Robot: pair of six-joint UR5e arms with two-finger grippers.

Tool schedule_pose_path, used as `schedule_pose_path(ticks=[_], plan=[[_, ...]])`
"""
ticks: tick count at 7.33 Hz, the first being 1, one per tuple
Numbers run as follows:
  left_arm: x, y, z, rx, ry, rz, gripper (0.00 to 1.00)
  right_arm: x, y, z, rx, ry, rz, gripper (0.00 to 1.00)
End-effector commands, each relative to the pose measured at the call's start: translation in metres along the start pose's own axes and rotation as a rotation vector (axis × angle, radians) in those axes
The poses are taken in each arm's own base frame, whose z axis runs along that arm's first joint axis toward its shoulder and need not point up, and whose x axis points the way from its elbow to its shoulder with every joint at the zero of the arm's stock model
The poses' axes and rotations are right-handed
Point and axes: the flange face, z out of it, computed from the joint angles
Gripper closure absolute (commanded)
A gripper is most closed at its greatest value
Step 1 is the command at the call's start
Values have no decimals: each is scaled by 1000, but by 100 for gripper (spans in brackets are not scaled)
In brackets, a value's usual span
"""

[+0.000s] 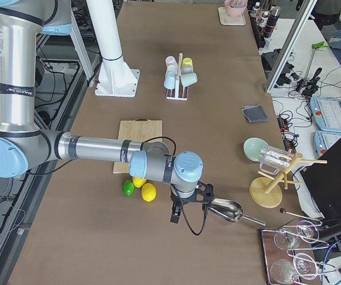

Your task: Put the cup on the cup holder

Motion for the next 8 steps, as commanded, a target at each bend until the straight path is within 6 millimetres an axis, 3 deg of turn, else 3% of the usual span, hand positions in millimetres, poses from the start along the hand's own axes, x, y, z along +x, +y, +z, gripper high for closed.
schedule_pose_path(ticks=[1,3,5,8], plan=[[9,-2,-11,22,-4,22,2,-3,-3,-3,6,-1,-6,0],[11,-3,-8,19,-3,23,2,-3,-3,-3,5,0,-6,0],[56,-29,-4,19,-77,123,2,-3,-3,-3,6,-2,-7,0],[50,-24,2,5,-97,114,2,-7,-3,-7,14,-3,-13,0]])
